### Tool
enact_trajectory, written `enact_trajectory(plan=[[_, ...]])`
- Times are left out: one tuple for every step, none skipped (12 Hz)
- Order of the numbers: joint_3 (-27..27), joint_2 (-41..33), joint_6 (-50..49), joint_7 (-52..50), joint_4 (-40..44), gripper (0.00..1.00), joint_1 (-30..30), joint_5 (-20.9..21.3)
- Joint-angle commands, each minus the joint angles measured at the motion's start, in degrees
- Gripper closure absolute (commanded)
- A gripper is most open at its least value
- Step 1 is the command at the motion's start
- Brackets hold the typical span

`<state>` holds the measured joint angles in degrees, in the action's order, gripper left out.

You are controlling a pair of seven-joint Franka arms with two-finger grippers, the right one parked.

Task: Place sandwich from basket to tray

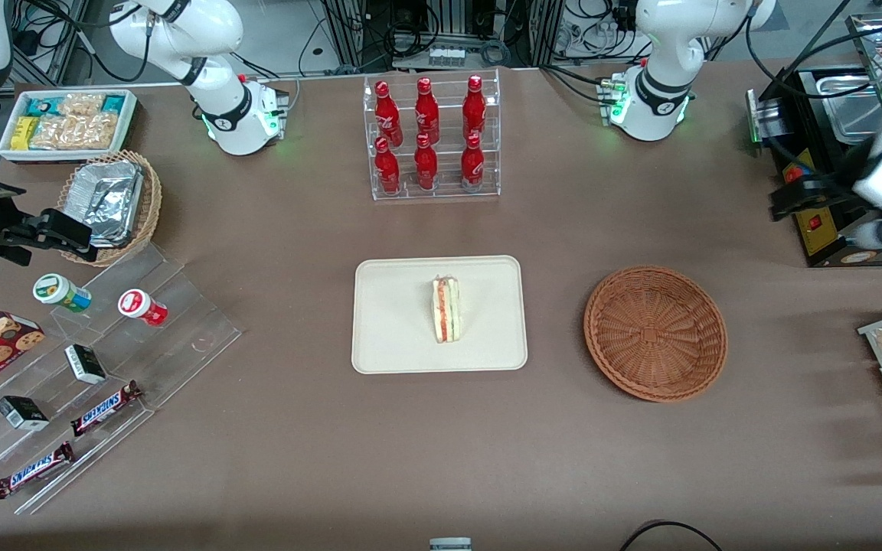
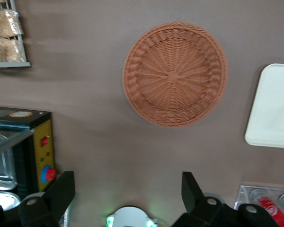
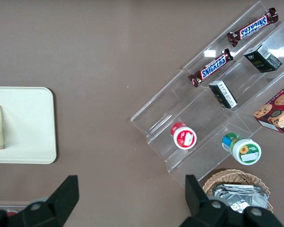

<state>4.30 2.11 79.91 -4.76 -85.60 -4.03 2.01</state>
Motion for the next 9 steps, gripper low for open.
enact_trajectory(plan=[[0.9,-1.8,0.4,4.5,-1.7,0.01,-2.4,0.7],[1.1,-1.5,0.4,4.4,-1.5,0.01,-2.0,2.0],[1.3,-1.4,0.4,4.7,-1.4,0.01,-1.3,1.8],[1.3,-1.5,0.2,4.9,-1.0,0.01,-1.2,1.6],[1.5,-1.5,0.2,4.8,-0.8,0.01,-1.2,1.6],[1.5,-1.6,0.1,4.9,-0.7,0.01,-1.2,1.5],[1.5,-1.8,0.0,5.3,-0.7,0.01,-1.2,0.8],[1.2,-1.9,-0.5,6.4,-0.7,0.01,-1.2,-0.6],[1.1,-2.2,-0.5,7.5,-1.1,0.01,-1.2,-0.8]])
